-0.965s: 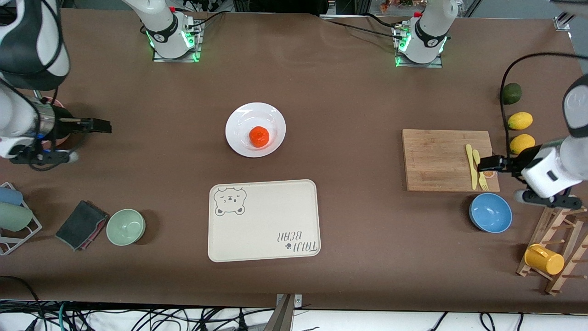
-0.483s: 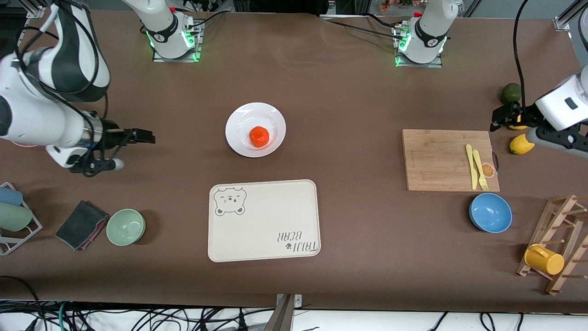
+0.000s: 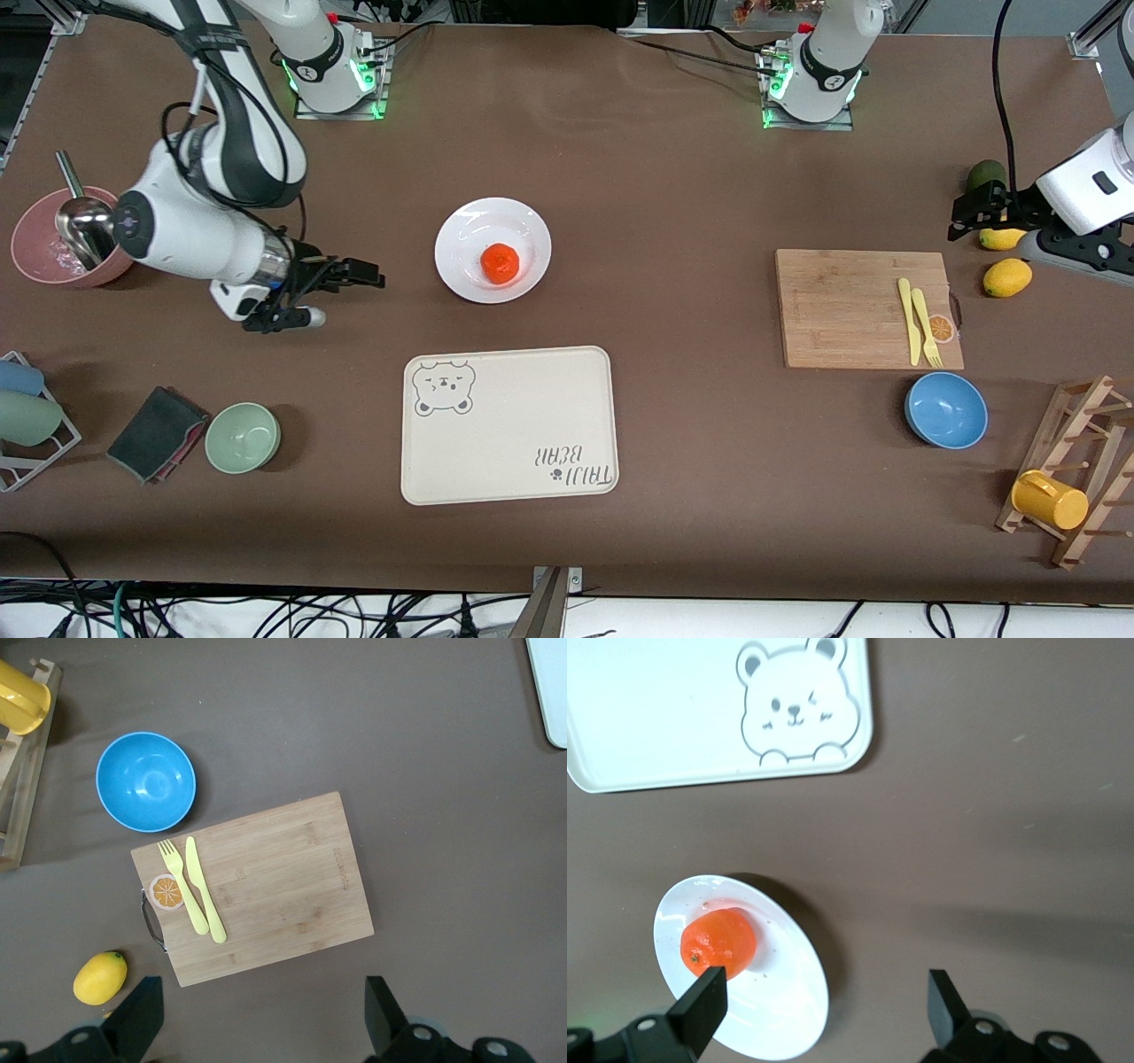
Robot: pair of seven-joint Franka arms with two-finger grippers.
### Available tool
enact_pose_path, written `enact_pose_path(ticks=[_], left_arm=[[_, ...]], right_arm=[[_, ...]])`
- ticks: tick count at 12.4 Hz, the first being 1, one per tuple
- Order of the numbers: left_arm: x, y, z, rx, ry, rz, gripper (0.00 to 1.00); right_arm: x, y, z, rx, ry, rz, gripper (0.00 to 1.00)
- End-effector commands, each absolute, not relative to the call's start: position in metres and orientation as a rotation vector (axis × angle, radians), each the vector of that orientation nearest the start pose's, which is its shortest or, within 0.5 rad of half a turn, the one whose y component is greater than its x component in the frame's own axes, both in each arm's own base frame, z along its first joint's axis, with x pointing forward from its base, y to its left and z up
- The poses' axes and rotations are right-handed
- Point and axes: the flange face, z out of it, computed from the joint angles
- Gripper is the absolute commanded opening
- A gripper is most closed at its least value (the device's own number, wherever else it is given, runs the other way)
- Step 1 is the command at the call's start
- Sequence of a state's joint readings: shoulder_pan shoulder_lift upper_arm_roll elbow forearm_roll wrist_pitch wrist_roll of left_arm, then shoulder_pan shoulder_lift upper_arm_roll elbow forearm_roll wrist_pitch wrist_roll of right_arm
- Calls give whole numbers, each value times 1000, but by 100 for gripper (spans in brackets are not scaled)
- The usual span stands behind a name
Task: Place orange and plate with both arms
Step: 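Grip the white plate rim with the right gripper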
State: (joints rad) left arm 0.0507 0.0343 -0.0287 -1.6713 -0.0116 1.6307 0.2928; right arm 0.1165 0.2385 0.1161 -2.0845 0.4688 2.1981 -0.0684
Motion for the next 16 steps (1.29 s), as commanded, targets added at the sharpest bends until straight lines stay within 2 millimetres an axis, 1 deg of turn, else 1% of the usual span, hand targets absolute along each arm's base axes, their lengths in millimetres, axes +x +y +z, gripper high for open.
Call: enact_pose_path(ticks=[1, 3, 4, 5, 6, 7, 10, 12, 14, 16], left_arm=[[562, 14, 561, -3105, 444, 108, 100], [563, 16, 561, -3105, 441, 106, 100], [564, 19, 561, -3108, 432, 103, 100], [566, 19, 556, -3109, 432, 115, 100], [566, 19, 556, -3111, 432, 115, 100], [566, 19, 555, -3113, 432, 117, 100], [566, 18, 556, -3117, 432, 113, 100], [567, 18, 554, -3119, 432, 120, 100], [568, 17, 552, -3121, 434, 122, 100], [569, 18, 552, -3123, 432, 124, 100]], right_arm=[[536, 152, 284, -2664, -30, 198, 100], [520, 150, 263, -2524, -63, 191, 100], [509, 145, 249, -2468, -87, 179, 100], [500, 135, 237, -2438, -108, 167, 100], [490, 128, 226, -2421, -126, 168, 100], [483, 124, 220, -2414, -137, 169, 100], [466, 122, 203, -2371, -129, 173, 100], [444, 121, 186, -2304, -112, 153, 100], [433, 119, 178, -2283, -108, 138, 100], [429, 120, 162, -2267, -77, 131, 100]])
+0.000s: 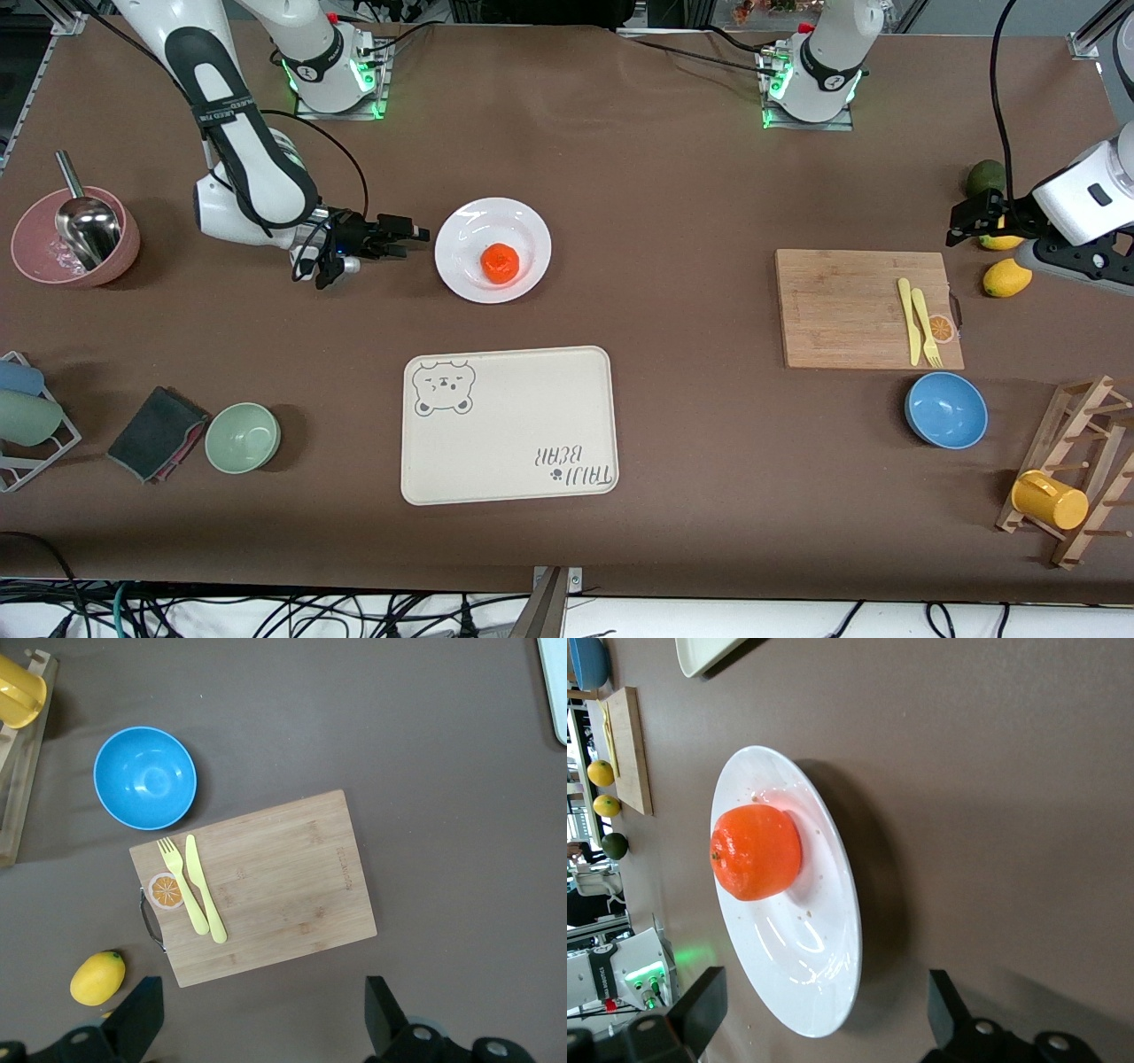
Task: Place orange and plate with both arms
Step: 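Grip the white plate rim with the right gripper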
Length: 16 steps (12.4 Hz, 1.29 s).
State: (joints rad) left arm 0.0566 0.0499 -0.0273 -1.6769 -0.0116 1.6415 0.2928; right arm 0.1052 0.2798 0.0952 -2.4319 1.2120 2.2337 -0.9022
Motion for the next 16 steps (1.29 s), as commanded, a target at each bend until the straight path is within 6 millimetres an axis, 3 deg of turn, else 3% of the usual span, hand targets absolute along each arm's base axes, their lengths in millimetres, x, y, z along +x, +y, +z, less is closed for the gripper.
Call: enact_pose_path(ticks=[1, 4, 6, 7, 10, 16], left_arm=[[568, 19, 551, -3122, 430, 127, 100], [570, 18, 547, -3124, 432, 133, 100], [570, 21, 547, -3124, 427, 131, 100], [571, 21, 547, -3124, 430, 133, 100], [571, 25, 545, -3124, 439, 138, 100], [571, 26, 544, -3125, 437, 143, 100]], right_arm=[[427, 122, 153, -2249, -65, 111, 100], [421, 126, 138, -2241, -48, 85, 90], [420, 142, 138, -2249, -37, 72, 77], [419, 151, 139, -2242, -31, 69, 75], [421, 153, 139, -2250, -30, 57, 71], [419, 153, 132, -2251, -39, 67, 37]])
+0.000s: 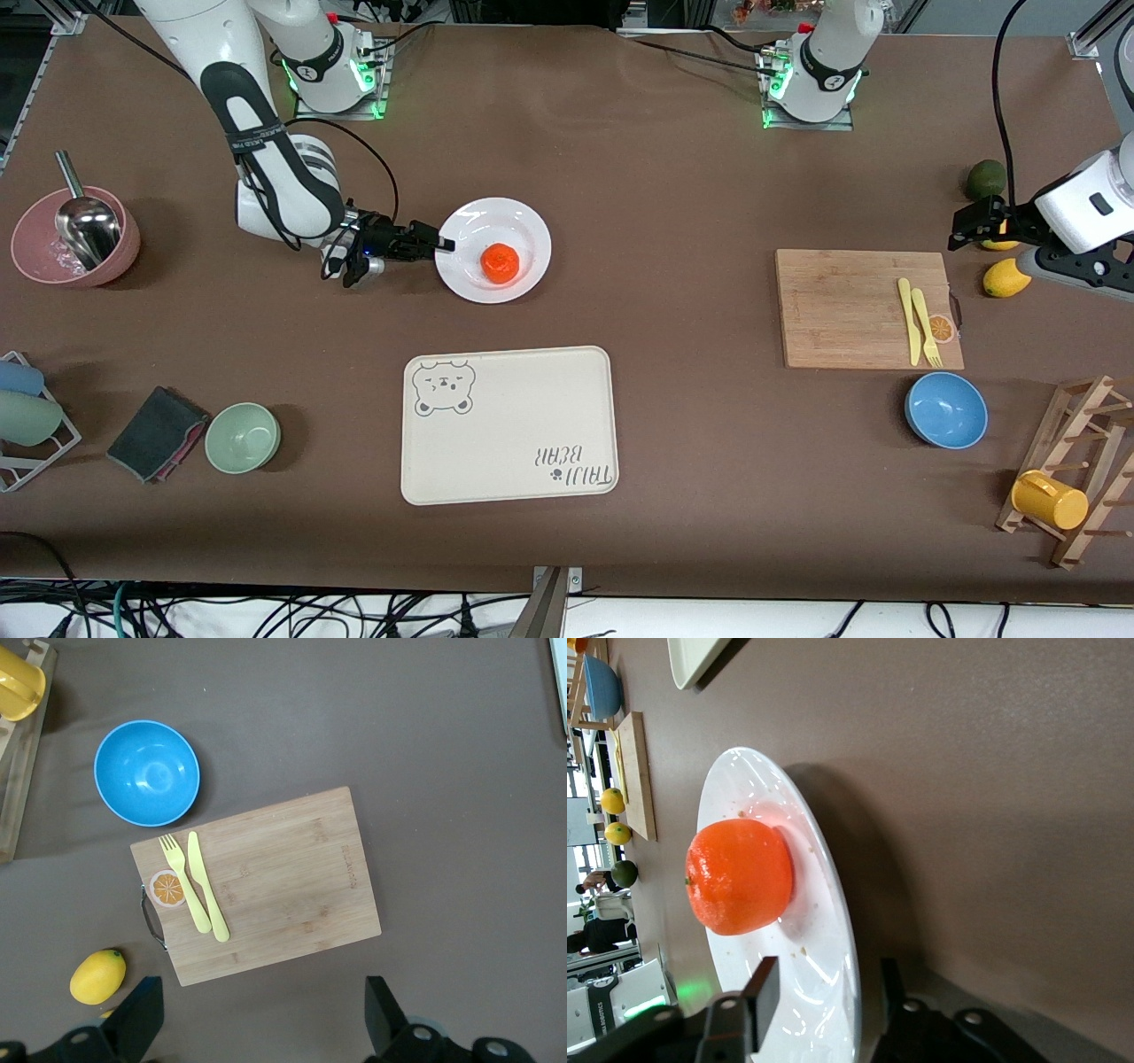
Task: Place orange and plate with both arms
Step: 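Grip the white plate rim with the right gripper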
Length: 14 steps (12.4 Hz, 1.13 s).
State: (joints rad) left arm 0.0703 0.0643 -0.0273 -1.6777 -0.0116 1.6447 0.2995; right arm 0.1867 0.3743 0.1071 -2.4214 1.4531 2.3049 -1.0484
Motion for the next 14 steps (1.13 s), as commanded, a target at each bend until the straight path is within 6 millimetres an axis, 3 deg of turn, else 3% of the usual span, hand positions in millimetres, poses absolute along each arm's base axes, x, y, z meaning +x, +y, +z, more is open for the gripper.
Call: enact_pose_path(ticks=[1, 5, 8, 12, 14], left_arm=[[571, 26, 544, -3125, 437, 143, 100], [571, 26, 544, -3125, 437, 143, 100], [571, 26, 544, -3125, 437, 143, 100], [571, 26, 543, -3126, 435, 145, 100], [571, 26, 544, -3126, 435, 143, 100]], right_arm=[[418, 152, 129, -2251, -39, 69, 33], [417, 152, 124, -2250, -42, 74, 26], [413, 152, 113, -2231, -35, 37, 15], [414, 153, 114, -2227, -37, 32, 0], [417, 154, 116, -2224, -41, 26, 0]])
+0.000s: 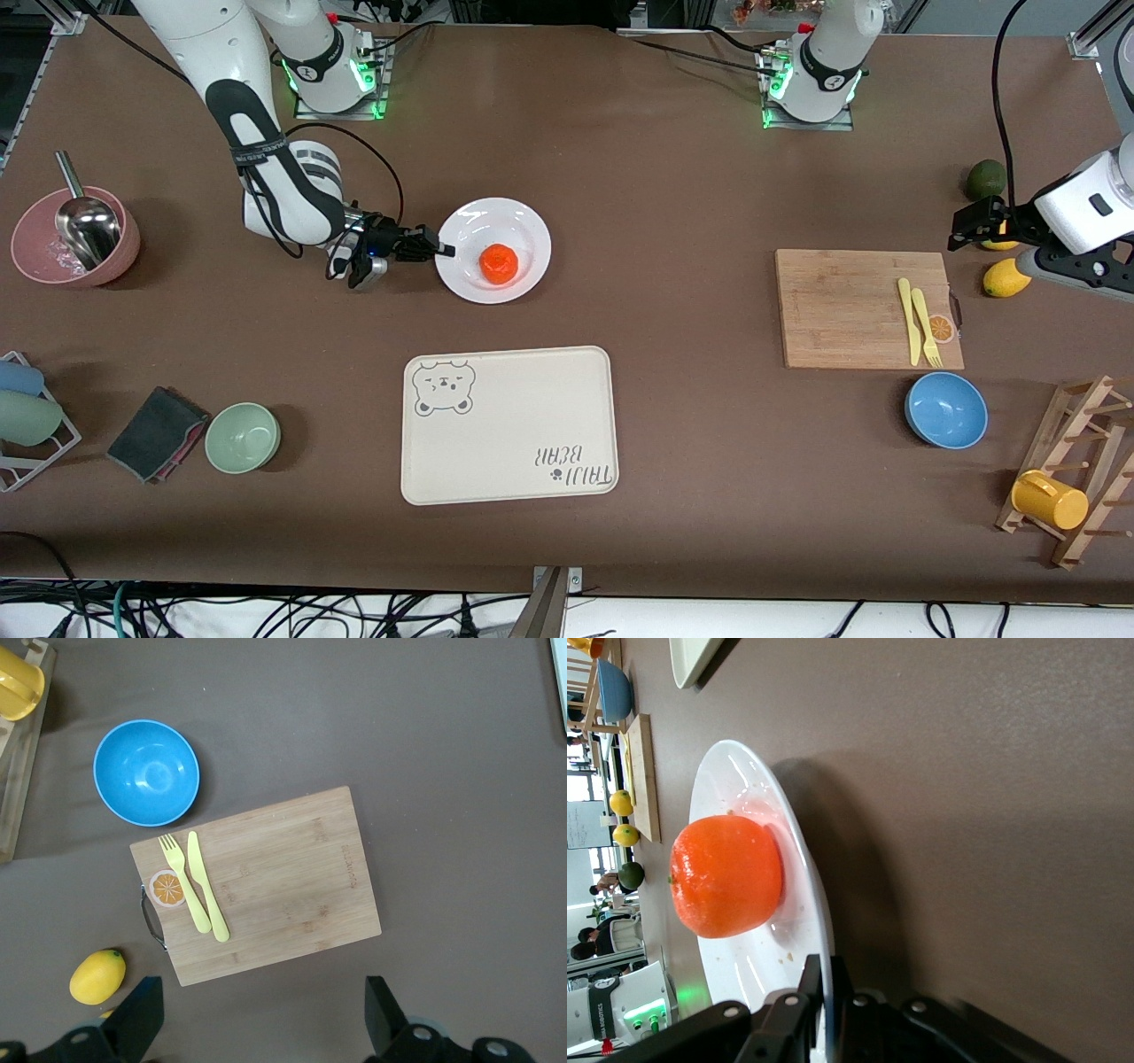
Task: Place orange and plate with both arms
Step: 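Slide the plate with the orange onto the bear tray with the right gripper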
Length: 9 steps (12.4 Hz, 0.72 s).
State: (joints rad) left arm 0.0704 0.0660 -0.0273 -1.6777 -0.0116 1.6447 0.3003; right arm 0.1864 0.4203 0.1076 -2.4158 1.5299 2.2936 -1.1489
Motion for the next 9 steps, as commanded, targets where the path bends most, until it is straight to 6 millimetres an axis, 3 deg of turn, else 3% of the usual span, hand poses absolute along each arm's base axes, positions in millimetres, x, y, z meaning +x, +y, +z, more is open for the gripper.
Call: enact_pose_path(ticks=[1, 5, 9], left_arm=[[571, 26, 543, -3126, 435, 145, 100], [571, 26, 543, -3126, 435, 145, 100], [573, 26, 540, -3126, 435, 152, 100]], right_arm=[[418, 154, 116, -2223, -38, 24, 0], [426, 155, 120, -2213, -34, 10, 0], [452, 161, 136, -2157, 23, 4, 0]])
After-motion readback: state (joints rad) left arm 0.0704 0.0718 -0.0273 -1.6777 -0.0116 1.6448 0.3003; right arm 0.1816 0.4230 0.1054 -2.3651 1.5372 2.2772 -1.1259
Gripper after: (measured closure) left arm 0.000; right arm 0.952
